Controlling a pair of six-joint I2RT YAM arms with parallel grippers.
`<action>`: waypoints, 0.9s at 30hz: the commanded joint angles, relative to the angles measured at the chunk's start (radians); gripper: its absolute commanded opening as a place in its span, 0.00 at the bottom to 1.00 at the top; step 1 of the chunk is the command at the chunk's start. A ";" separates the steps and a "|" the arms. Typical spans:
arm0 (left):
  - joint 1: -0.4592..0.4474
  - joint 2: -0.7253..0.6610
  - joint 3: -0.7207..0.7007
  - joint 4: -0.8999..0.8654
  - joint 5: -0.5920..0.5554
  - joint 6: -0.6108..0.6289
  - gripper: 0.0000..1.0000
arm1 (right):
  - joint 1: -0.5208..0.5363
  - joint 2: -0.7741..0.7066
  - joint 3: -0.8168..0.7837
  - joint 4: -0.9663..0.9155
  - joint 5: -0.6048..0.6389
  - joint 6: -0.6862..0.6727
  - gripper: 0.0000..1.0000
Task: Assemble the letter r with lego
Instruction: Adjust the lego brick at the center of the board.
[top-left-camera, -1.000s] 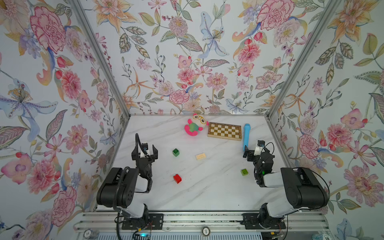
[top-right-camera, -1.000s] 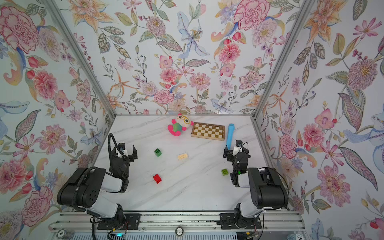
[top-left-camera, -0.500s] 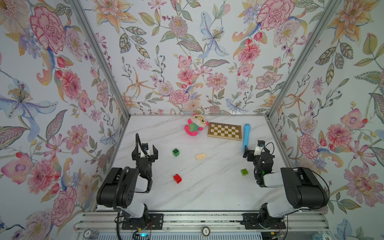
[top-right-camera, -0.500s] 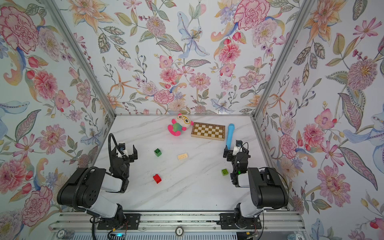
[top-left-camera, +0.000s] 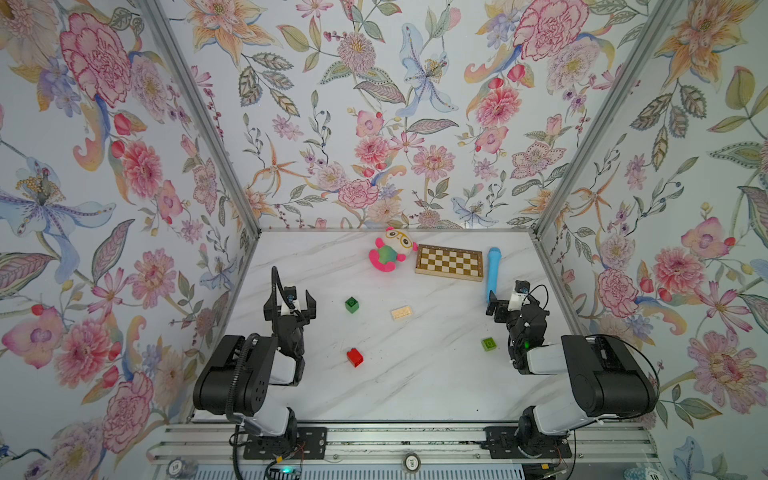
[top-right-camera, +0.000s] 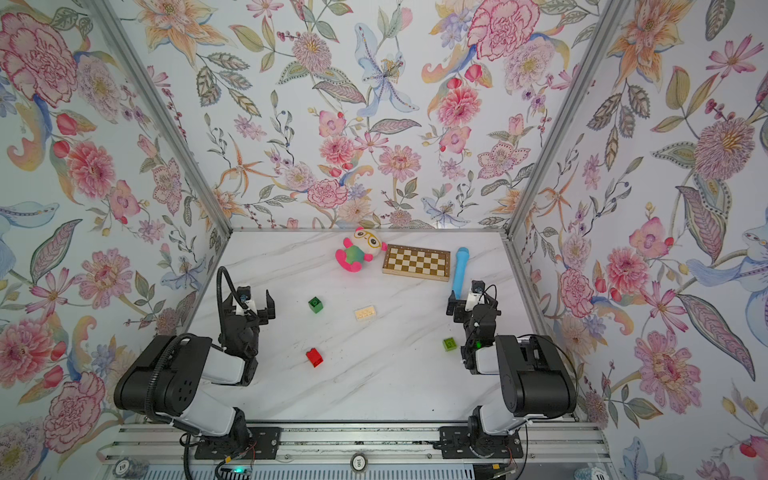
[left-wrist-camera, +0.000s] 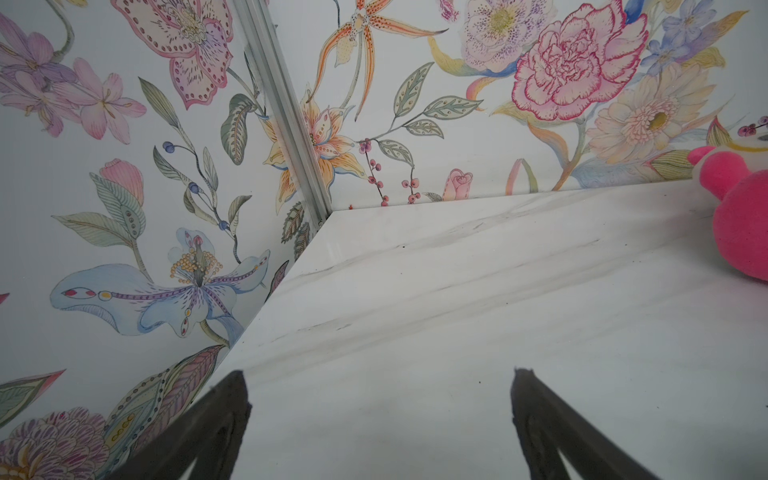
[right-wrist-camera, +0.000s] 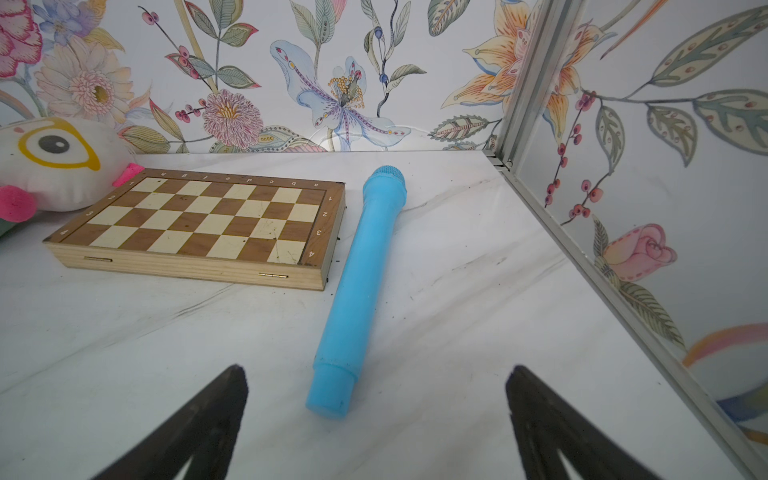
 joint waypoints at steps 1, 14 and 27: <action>-0.003 0.005 0.023 -0.003 0.015 0.005 0.99 | -0.004 -0.003 0.004 -0.013 -0.005 -0.007 0.99; 0.002 -0.001 0.022 -0.005 0.024 0.006 0.96 | 0.014 -0.060 0.045 -0.125 0.070 -0.005 0.99; -0.016 -0.203 0.442 -0.865 -0.089 -0.154 0.99 | 0.189 -0.418 0.419 -1.259 0.296 0.415 0.99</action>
